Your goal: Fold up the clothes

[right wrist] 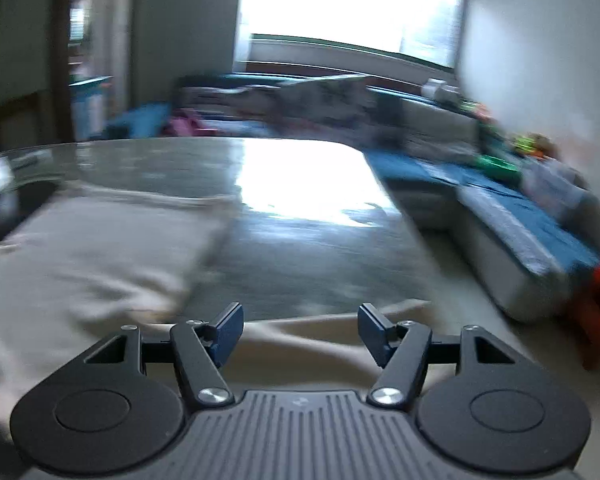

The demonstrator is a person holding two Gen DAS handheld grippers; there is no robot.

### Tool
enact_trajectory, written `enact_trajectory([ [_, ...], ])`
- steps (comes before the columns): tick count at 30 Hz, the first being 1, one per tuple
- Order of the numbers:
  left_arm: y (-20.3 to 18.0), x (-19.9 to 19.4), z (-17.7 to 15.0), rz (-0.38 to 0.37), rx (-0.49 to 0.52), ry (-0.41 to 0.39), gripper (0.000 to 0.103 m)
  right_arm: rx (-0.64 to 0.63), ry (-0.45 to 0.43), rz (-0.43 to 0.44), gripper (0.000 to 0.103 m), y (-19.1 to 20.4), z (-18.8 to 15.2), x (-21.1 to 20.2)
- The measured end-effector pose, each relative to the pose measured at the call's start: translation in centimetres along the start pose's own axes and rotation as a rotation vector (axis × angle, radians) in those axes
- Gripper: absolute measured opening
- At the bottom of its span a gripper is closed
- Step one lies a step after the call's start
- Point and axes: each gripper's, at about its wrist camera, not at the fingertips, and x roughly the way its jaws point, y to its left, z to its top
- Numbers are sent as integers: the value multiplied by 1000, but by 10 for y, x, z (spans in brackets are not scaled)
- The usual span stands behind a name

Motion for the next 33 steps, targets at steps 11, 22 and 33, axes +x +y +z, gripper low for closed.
enact_trajectory([
  [11,104,-20,-5,594,-305,-52,42,-256,7,348,65,123,13,6],
  [22,143,-13,-5,608,-391,-46,24,-389,11,482,65,190,11,15],
  [33,146,-24,0,622,-378,-115,5,-493,9,548,65,220,-7,6],
])
